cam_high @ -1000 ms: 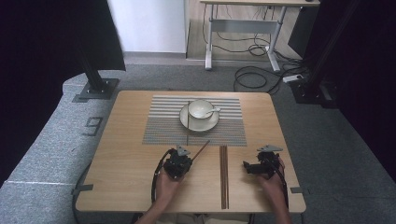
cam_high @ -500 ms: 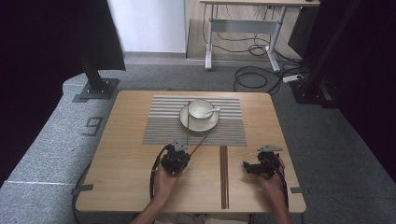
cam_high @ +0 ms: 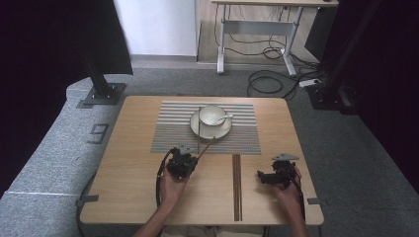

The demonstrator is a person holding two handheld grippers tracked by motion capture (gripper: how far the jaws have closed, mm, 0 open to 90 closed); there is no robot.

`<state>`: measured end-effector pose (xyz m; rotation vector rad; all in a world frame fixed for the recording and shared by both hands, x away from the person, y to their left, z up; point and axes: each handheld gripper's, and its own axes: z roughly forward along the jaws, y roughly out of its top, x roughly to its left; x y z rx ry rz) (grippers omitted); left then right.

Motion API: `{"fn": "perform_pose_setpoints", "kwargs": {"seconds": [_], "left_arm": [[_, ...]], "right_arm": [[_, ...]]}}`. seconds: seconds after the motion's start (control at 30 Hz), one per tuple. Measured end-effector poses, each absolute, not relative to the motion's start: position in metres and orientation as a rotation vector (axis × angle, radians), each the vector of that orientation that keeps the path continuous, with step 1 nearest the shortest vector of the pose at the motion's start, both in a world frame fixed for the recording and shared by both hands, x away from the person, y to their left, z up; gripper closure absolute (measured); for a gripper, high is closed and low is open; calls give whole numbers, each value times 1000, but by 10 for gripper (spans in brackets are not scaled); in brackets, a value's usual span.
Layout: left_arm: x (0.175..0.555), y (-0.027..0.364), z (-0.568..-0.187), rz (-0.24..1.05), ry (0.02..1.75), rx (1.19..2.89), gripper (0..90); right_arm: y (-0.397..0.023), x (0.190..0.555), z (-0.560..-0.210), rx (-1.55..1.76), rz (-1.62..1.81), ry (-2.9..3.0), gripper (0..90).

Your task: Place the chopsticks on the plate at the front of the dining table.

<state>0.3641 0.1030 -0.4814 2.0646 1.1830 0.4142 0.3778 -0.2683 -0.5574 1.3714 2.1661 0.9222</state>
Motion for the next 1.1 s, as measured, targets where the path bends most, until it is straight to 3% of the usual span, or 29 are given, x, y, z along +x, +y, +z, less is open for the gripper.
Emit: {"fn": "perform_pose_setpoints", "kwargs": {"seconds": [1.1], "left_arm": [[392,123,-464,436,1272,1949,852]], "right_arm": [[-268,378,-557,1372,921,2165,0]]}}
